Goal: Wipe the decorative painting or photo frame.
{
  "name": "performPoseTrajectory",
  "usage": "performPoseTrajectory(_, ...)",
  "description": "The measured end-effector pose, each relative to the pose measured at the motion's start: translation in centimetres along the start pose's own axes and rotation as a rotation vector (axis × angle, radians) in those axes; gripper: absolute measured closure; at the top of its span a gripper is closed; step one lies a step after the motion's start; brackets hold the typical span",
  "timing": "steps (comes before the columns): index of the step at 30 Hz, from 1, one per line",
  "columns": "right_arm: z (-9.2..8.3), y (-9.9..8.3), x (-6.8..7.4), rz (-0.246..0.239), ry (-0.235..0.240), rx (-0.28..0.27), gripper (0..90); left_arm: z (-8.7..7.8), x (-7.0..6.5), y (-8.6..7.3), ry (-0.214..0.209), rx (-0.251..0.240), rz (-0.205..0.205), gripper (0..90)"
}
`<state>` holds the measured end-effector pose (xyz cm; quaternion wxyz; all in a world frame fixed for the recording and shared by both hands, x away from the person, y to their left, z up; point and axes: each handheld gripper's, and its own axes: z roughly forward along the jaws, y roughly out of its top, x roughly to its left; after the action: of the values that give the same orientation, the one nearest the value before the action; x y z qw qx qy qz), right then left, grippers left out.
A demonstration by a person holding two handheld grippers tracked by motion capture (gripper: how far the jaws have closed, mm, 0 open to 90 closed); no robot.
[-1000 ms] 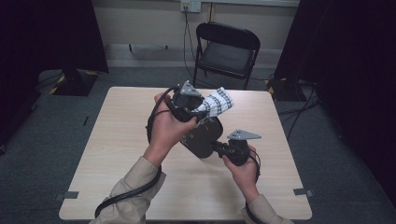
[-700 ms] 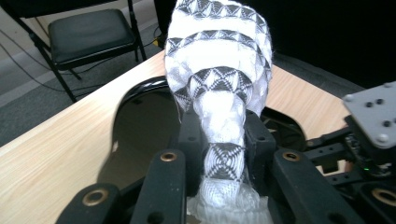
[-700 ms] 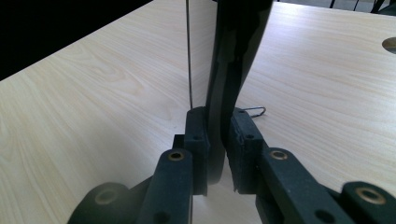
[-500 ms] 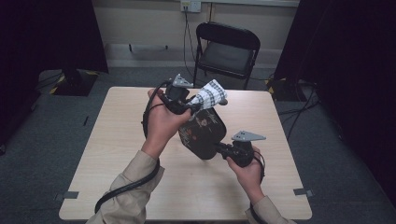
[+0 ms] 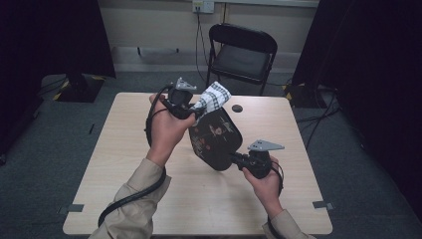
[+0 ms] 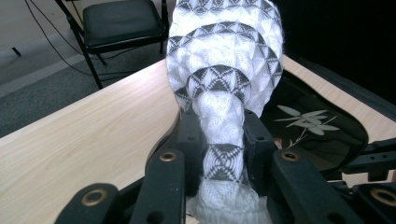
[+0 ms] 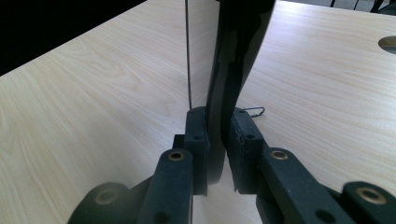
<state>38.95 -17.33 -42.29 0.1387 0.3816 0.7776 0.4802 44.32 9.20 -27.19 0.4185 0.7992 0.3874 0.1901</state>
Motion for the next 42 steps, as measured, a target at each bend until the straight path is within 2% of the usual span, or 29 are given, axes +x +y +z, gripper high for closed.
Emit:
performPoseTrajectory(8, 0.0, 0.0, 0.0, -0.002, 0.0, -0.002, 79.4, 0.3, 0.9, -0.9, 0.049, 0.021, -0.019, 73.9)
performPoseTrajectory(19, -0.1, -0.1, -0.3, -0.009, -0.008, -0.004, 78.9, 1.0, 1.9, -2.6, 0.064, 0.055, -0.034, 74.0)
performPoseTrajectory(26, -0.2, -0.2, -0.7, -0.015, -0.019, -0.004, 78.2, 1.8, 2.5, -3.9, 0.06, 0.083, -0.047, 73.9)
performPoseTrajectory(27, -0.2, -0.2, -0.8, -0.021, -0.024, -0.002, 78.1, 1.9, 2.5, -4.0, 0.06, 0.08, -0.058, 73.9)
performPoseTrajectory(31, -0.3, -0.2, -0.9, -0.028, -0.03, 0.0, 77.7, 2.1, 2.7, -4.5, 0.058, 0.1, -0.051, 73.9)
performPoseTrajectory(37, -0.4, -0.1, -1.0, -0.035, -0.048, 0.002, 76.9, 2.5, 3.0, -5.5, 0.059, 0.113, -0.072, 73.9)
performPoseTrajectory(42, -0.4, -0.1, -1.0, -0.04, -0.053, 0.007, 76.8, 2.7, 3.3, -6.2, 0.057, 0.124, -0.071, 73.9)
